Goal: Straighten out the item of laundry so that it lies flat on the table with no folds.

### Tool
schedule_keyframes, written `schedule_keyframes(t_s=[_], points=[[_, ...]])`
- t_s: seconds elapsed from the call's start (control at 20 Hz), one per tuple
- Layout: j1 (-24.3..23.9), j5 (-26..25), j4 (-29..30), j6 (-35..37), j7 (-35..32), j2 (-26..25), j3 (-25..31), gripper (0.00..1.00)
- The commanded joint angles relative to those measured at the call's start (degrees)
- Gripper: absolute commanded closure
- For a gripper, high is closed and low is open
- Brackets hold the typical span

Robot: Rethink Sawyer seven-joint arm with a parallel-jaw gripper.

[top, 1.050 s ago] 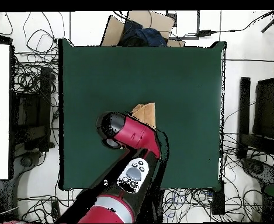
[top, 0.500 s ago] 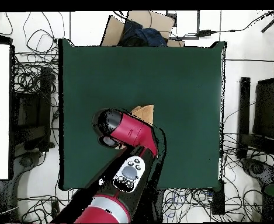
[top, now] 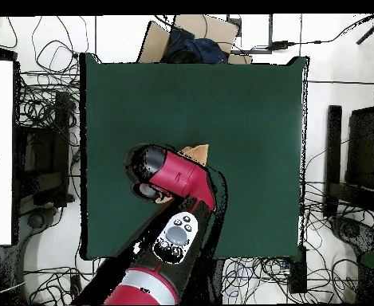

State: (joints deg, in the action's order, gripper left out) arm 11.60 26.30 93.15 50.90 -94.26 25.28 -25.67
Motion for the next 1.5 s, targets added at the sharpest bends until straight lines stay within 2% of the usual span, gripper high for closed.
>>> schedule_keyframes(t_s=[0.05,0.35,0.6,0.75,0.85,1.5], points=[[-1.14,2.12,0.75,3.14,-14.01,2.69,5.81,1.0],[-1.43,1.95,0.89,4.02,-13.74,3.84,6.03,1.0],[-1.96,1.29,-0.48,7.73,-14.28,5.08,5.41,1.0],[-2.3,1.61,0.74,6.7,-13.55,5.85,5.76,1.0],[-2.58,2.55,2.99,3.48,-12.58,6.18,6.55,1.0],[-3.11,1.61,1.06,2.57,-12.34,4.01,6.67,1.0]])
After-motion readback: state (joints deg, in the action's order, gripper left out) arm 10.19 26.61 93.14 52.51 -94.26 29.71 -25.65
